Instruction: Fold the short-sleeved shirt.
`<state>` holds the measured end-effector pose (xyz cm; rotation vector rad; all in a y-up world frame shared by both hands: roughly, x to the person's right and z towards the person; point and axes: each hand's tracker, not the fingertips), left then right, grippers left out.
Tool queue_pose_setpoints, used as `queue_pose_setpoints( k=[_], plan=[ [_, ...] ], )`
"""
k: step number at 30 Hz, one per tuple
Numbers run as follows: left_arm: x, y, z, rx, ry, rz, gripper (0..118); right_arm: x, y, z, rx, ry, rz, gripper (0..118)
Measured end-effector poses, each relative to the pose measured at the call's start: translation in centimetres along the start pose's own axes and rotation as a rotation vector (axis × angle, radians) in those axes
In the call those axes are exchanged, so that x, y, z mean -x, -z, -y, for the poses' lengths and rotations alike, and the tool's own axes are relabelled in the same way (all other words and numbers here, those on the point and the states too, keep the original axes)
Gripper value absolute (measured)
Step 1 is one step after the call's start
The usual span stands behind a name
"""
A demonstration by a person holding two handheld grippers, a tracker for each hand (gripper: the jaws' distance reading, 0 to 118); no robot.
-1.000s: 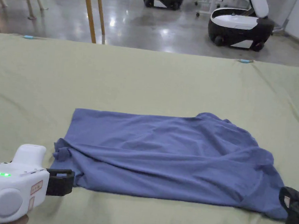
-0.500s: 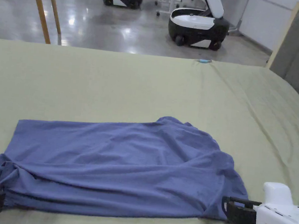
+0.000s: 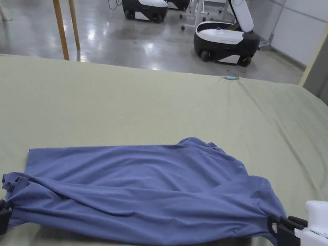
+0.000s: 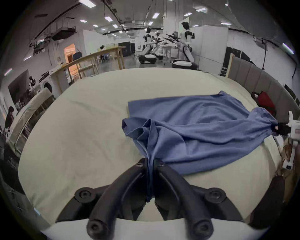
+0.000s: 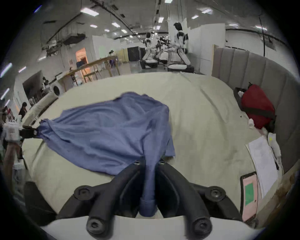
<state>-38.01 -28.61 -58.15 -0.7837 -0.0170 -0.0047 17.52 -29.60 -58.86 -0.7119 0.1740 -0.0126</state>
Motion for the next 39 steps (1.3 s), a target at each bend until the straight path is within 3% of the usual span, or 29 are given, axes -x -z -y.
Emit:
queue_pose_setpoints(
  k=[4, 14, 15, 16, 17, 18, 24, 26, 27, 29, 30, 33, 36, 39],
  plan=[
    [0.3, -4.4, 2.2, -0.003, 0.011, 0.017, 5, 0.6, -5.0, 1.5, -0.016, -0.056, 0.026, 11],
    [3.1, -5.1, 11.7, 0.021, -0.182, 0.053, 8, -1.2, -4.5, 9.1, 0.107, 0.019, 0.001, 11],
    [2.9, -5.6, 11.7, 0.004, -0.188, 0.014, 29, -1.1, -5.0, 8.8, 0.1, 0.045, -0.008, 20],
    [2.7, -6.3, 11.5, -0.018, -0.177, -0.009, 62, -1.0, -5.6, 8.3, 0.085, 0.065, -0.032, 49],
    [2.4, -7.2, 11.2, -0.06, -0.177, 0.004, 94, -0.4, -6.3, 7.7, 0.066, 0.055, -0.038, 94],
    [2.0, -8.3, 10.8, -0.134, -0.182, 0.003, 114, 0.6, -7.7, 6.9, -0.02, 0.026, -0.058, 118],
    [-2.9, -10.3, 6.8, -0.291, -0.038, -0.017, 114, 7.8, -9.5, 1.7, -0.316, -0.039, -0.128, 116],
    [-4.0, -9.9, 6.0, -0.308, 0.012, -0.05, 108, 9.9, -8.9, 1.0, -0.357, -0.047, -0.118, 114],
    [-4.1, -9.4, 5.9, -0.283, 0.016, -0.059, 83, 10.9, -8.7, 0.8, -0.366, -0.064, -0.112, 92],
    [-4.5, -8.9, 5.8, -0.269, 0.027, -0.087, 11, 12.7, -8.3, 0.7, -0.386, -0.119, -0.037, 9],
    [-4.4, -8.7, 5.8, -0.258, 0.03, -0.099, 6, 13.1, -7.8, 0.8, -0.398, -0.138, -0.003, 2],
    [-2.9, -7.8, 5.6, -0.224, -0.006, -0.031, 6, 13.4, -7.0, 0.5, -0.336, -0.116, -0.114, 2],
    [-1.2, -6.0, 5.2, -0.174, -0.003, -0.062, 4, 13.3, -6.0, 0.7, -0.322, -0.151, -0.09, 2],
    [1.3, -3.1, 4.1, -0.136, -0.038, -0.052, 1, 12.6, -4.7, 0.6, -0.287, -0.122, -0.103, 2]
  ],
)
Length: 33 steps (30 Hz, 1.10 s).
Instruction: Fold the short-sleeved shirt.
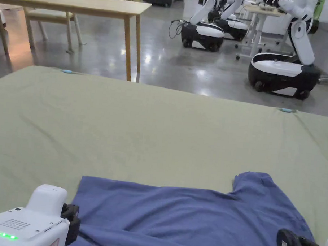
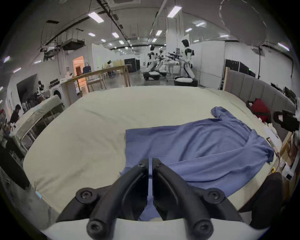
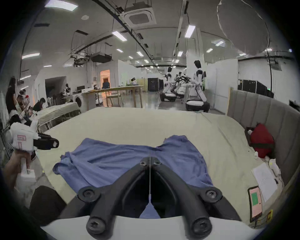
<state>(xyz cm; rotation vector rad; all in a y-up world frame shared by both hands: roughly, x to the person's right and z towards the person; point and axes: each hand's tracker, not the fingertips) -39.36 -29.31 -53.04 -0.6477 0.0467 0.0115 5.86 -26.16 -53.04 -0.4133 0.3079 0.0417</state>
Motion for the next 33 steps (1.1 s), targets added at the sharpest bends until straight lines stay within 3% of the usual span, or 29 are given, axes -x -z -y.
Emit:
queue_pose_setpoints(
  k=[5, 6, 8, 9, 12, 15, 17, 19, 20, 22, 23, 26, 29, 30, 31, 32, 33],
  plan=[
    [3.3, 6.9, -2.9, 0.049, -0.037, -0.014, 8, -1.6, 2.5, 0.6, 0.056, -0.002, 0.022, 2],
    [3.9, 8.6, -3.7, 0.071, -0.045, -0.022, 31, -2.0, 3.0, 0.6, 0.069, 0.001, 0.025, 2],
    [3.5, 11.3, -5.1, 0.11, -0.029, -0.037, 102, -2.8, 4.0, 0.7, 0.086, 0.007, 0.038, 2],
    [3.7, 13.0, -5.8, 0.108, -0.025, -0.044, 118, -3.4, 4.7, 0.7, 0.102, 0.009, 0.043, 2],
    [3.2, 17.7, -7.4, 0.199, -0.024, -0.06, 116, -5.1, 6.7, 0.2, 0.147, 0.022, 0.066, 2],
    [3.0, 21.9, -7.5, 0.265, 0.007, -0.082, 115, -7.8, 9.3, -0.6, 0.207, 0.119, 0.063, 2],
    [2.4, 23.5, -7.4, 0.312, 0.034, -0.082, 114, -9.5, 11.6, -1.3, 0.253, 0.069, 0.109, 2],
    [2.1, 23.4, -7.3, 0.341, 0.008, -0.068, 97, -11.7, 14.9, -2.1, 0.349, 0.06, 0.116, 8],
    [1.4, 22.2, -7.5, 0.306, 0.009, -0.034, 86, -12.8, 16.9, -2.4, 0.401, 0.077, 0.125, 24],
    [0.0, 20.6, -7.8, 0.282, 0.09, -0.013, 27, -14.7, 21.0, -2.7, 0.468, 0.071, 0.131, 101],
    [-0.7, 20.0, -8.0, 0.268, 0.1, -0.004, 5, -15.5, 23.1, -2.6, 0.488, 0.05, 0.132, 118],
    [-1.8, 17.9, -9.0, 0.221, 0.134, -0.031, 5, -16.8, 28.3, -2.9, 0.543, -0.029, 0.199, 118],
    [-2.1, 16.9, -10.0, 0.198, 0.158, -0.021, 5, -17.7, 31.7, -1.8, 0.629, 0.013, 0.219, 115],
    [-2.3, 16.6, -10.3, 0.197, 0.163, -0.02, 5, -17.8, 32.3, -1.2, 0.688, 0.024, 0.239, 101],
    [-2.5, 16.4, -10.4, 0.195, 0.165, -0.019, 5, -17.7, 32.4, -0.7, 0.744, 0.049, 0.236, 95],
    [-2.0, 16.7, -10.4, 0.193, 0.164, -0.013, 5, -17.1, 31.6, -1.0, 0.684, 0.117, 0.201, 87],
    [-2.1, 16.6, -10.5, 0.193, 0.166, -0.006, 5, -16.4, 30.9, -1.7, 0.662, 0.076, 0.241, 75]
  ],
)
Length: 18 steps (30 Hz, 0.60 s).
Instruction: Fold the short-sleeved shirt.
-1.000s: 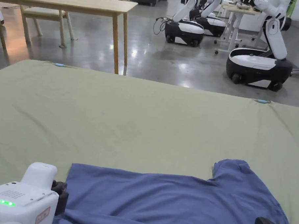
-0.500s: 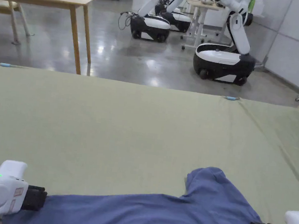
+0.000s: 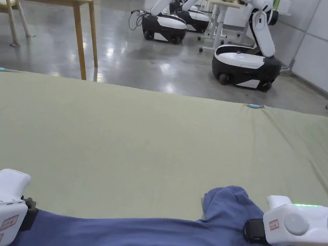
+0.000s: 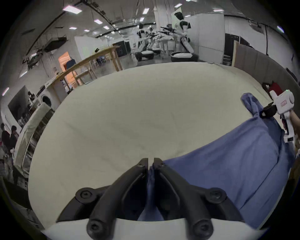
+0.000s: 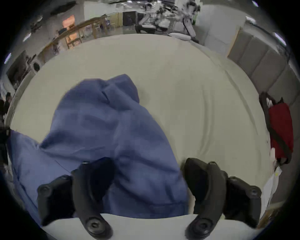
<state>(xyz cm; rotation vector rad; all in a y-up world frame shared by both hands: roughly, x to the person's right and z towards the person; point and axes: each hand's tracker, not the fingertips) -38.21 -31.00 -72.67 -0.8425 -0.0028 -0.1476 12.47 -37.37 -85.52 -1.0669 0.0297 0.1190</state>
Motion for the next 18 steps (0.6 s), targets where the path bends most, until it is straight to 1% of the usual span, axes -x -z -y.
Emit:
queue_pose_setpoints(
  k=[1, 2, 3, 4, 5, 6, 7, 8, 9, 11, 15, 16, 17, 18],
  plan=[
    [-0.1, 0.0, 0.0, 0.001, 0.001, 0.002, 5, 0.5, -0.7, 0.1, -0.015, -0.022, -0.027, 67],
    [-0.3, 0.0, -0.1, 0.003, 0.001, 0.005, 5, 0.7, -0.9, 0.6, -0.049, -0.04, -0.011, 67],
    [0.0, 0.4, 0.0, 0.002, 0.0, 0.009, 5, 0.9, -1.4, 0.8, -0.073, -0.061, 0.014, 40],
    [-0.1, 0.4, 0.0, 0.004, -0.004, 0.008, 5, 0.8, -1.6, 0.9, -0.075, -0.065, 0.022, 17],
    [-0.1, 0.4, 0.0, 0.003, -0.008, 0.011, 5, 0.4, -2.0, 1.0, -0.082, -0.053, -0.022, 3],
    [0.1, 0.2, 0.0, -0.007, -0.02, 0.024, 5, -0.2, -2.1, 1.3, -0.082, -0.015, -0.084, 3],
    [0.2, -0.2, 0.0, -0.013, -0.031, 0.035, 5, -0.5, -2.9, 1.5, -0.09, 0.003, -0.128, 3],
    [0.2, -1.3, 0.0, -0.042, -0.044, 0.037, 5, -0.6, -4.1, 1.8, -0.12, 0.003, -0.116, 3],
    [0.1, -2.5, 0.1, -0.065, -0.042, 0.039, 5, -0.7, -5.8, 2.3, -0.185, -0.02, -0.09, 3],
    [0.2, -5.1, 0.5, -0.111, -0.047, 0.031, 5, -1.2, -9.3, 3.6, -0.247, -0.039, -0.126, 3],
    [0.8, -12.1, 2.7, -0.238, -0.101, 0.043, 5, -1.7, -17.6, 8.2, -0.406, -0.091, -0.143, 3],
    [0.9, -13.8, 3.6, -0.255, -0.112, 0.061, 5, -1.9, -19.3, 9.7, -0.437, -0.091, -0.158, 3],
    [1.0, -15.4, 4.7, -0.261, -0.123, 0.068, 5, -2.2, -20.9, 11.2, -0.457, -0.1, -0.189, 3],
    [1.1, -16.9, 6.0, -0.267, -0.125, 0.075, 5, -2.2, -22.4, 13.1, -0.457, -0.1, -0.183, 3]
  ],
)
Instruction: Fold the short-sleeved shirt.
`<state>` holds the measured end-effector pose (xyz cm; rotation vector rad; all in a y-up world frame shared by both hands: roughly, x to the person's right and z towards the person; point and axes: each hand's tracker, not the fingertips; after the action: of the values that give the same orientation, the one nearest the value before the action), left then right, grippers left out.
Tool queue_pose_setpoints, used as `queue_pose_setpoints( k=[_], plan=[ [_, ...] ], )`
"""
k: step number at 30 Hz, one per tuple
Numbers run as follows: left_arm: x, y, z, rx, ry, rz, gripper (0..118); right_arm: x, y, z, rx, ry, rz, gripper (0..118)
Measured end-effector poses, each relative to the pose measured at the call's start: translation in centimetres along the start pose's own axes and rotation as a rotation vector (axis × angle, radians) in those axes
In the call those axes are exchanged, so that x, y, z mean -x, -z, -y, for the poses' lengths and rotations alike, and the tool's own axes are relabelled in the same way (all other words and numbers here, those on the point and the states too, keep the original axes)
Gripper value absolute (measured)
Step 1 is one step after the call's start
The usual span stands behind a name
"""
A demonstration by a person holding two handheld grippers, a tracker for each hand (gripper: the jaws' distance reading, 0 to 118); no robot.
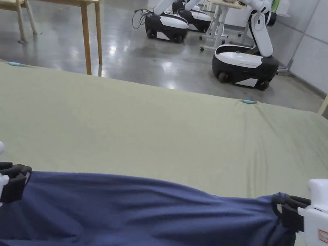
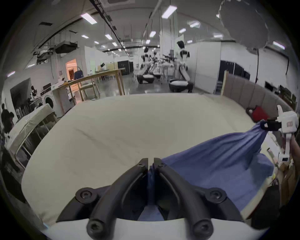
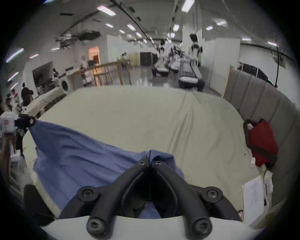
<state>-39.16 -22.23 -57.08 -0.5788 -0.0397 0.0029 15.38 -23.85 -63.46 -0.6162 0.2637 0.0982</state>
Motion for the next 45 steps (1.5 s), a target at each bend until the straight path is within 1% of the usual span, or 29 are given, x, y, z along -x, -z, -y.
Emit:
queue_pose_setpoints(
  k=[4, 6, 9, 11, 12, 13, 14, 15, 16, 17, 18, 21, 24, 25, 26, 27, 28, 29, 30, 31, 34, 35, 36, 37, 38, 39, 40, 43, 45],
  plan=[
    [0.7, -3.9, 5.8, 0.079, -0.036, 0.015, 5, 0.9, -4.5, 5.3, 0.005, -0.007, 0.011, 3],
    [2.1, -3.3, 10.0, 0.188, -0.046, -0.004, 5, 1.2, -4.8, 8.9, 0.097, -0.027, 0.026, 3],
    [2.8, -3.0, 14.0, 0.296, -0.131, -0.006, 5, 1.4, -3.6, 13.9, 0.22, 0.026, 0.01, 3],
    [2.7, -3.3, 14.6, 0.263, -0.141, -0.008, 5, 1.7, -3.6, 15.2, 0.229, 0.032, 0.015, 3],
    [2.4, -3.6, 14.4, 0.247, -0.147, -0.012, 10, 1.8, -3.9, 15.3, 0.22, 0.034, 0.018, 4],
    [1.5, -4.2, 13.6, 0.215, -0.142, -0.011, 13, 1.9, -4.5, 14.8, 0.195, 0.04, 0.019, 6],
    [0.6, -4.7, 12.7, 0.168, -0.109, -0.033, 13, 2.2, -5.3, 13.8, 0.144, 0.05, 0.016, 6],
    [-0.4, -5.1, 11.6, 0.123, -0.08, -0.039, 40, 2.7, -6.3, 12.6, 0.076, 0.063, 0.031, 23],
    [-1.4, -5.3, 10.6, 0.086, -0.055, -0.032, 76, 3.2, -7.1, 11.4, 0.012, 0.062, 0.027, 55],
    [-2.9, -6.1, 9.3, 0.021, -0.033, -0.01, 106, 4.1, -7.8, 10.1, -0.057, 0.053, -0.013, 91],
    [-4.2, -6.5, 8.0, -0.064, -0.015, -0.005, 117, 5.1, -8.5, 8.8, -0.143, 0.047, -0.032, 118],
    [-7.0, -6.0, 5.1, -0.212, 0.024, -0.039, 117, 8.2, -9.3, 5.3, -0.316, 0.033, 0.004, 118],
    [-9.1, -4.7, 3.7, -0.294, 0.062, -0.107, 116, 10.7, -8.2, 3.7, -0.382, -0.008, 0.093, 118],
    [-9.5, -4.2, 3.7, -0.285, 0.081, -0.117, 111, 11.1, -7.7, 3.6, -0.365, -0.02, 0.1, 110],
    [-9.9, -3.9, 3.6, -0.271, 0.104, -0.098, 85, 11.5, -7.3, 3.5, -0.356, -0.02, 0.093, 82],
    [-10.2, -3.7, 3.4, -0.256, 0.103, -0.09, 20, 11.8, -6.9, 3.5, -0.344, -0.014, 0.108, 17],
    [-10.4, -3.4, 3.5, -0.216, 0.104, -0.088, 0, 11.9, -6.4, 3.8, -0.328, -0.003, 0.142, 1],
    [-10.2, -3.4, 3.8, -0.247, 0.097, -0.072, 0, 11.8, -6.6, 4.1, -0.34, 0.009, 0.125, 1],
    [-9.8, -3.5, 3.9, -0.217, 0.074, -0.015, 0, 11.7, -6.7, 4.2, -0.329, 0.034, 0.069, 1],
    [-9.3, -3.6, 4.0, -0.214, 0.065, -0.02, 0, 11.7, -6.8, 4.3, -0.323, 0.048, 0.051, 1],
    [-7.8, -4.3, 4.6, -0.198, 0.058, -0.036, 0, 11.9, -7.0, 4.3, -0.329, 0.009, 0.084, 1],
    [-6.5, -4.6, 4.8, -0.189, 0.009, -0.018, 0, 11.8, -7.1, 4.4, -0.328, 0.012, 0.081, 1],
    [-4.8, -5.0, 5.2, -0.184, -0.05, 0.012, 3, 11.9, -7.2, 4.3, -0.326, 0.019, 0.073, 1],
    [-3.7, -5.6, 5.6, -0.179, -0.108, 0.045, 17, 11.9, -7.3, 4.4, -0.325, 0.024, 0.069, 1],
    [-1.6, -5.8, 6.3, -0.17, -0.184, 0.105, 46, 12.0, -7.4, 4.5, -0.322, 0.025, 0.067, 1],
    [0.5, -5.8, 7.2, -0.153, -0.268, 0.161, 99, 12.2, -7.4, 4.7, -0.318, 0.025, 0.065, 1],
    [2.2, -5.7, 8.1, -0.122, -0.325, 0.186, 118, 12.4, -7.3, 4.8, -0.309, 0.027, 0.06, 1],
    [7.1, -5.0, 11.3, -0.05, -0.472, 0.209, 118, 13.1, -6.8, 5.5, -0.275, 0.083, 0.022, 1],
    [9.6, -4.0, 13.8, 0.018, -0.586, 0.232, 118, 13.9, -6.6, 5.8, -0.27, 0.094, 0.01, 1]
  ],
)
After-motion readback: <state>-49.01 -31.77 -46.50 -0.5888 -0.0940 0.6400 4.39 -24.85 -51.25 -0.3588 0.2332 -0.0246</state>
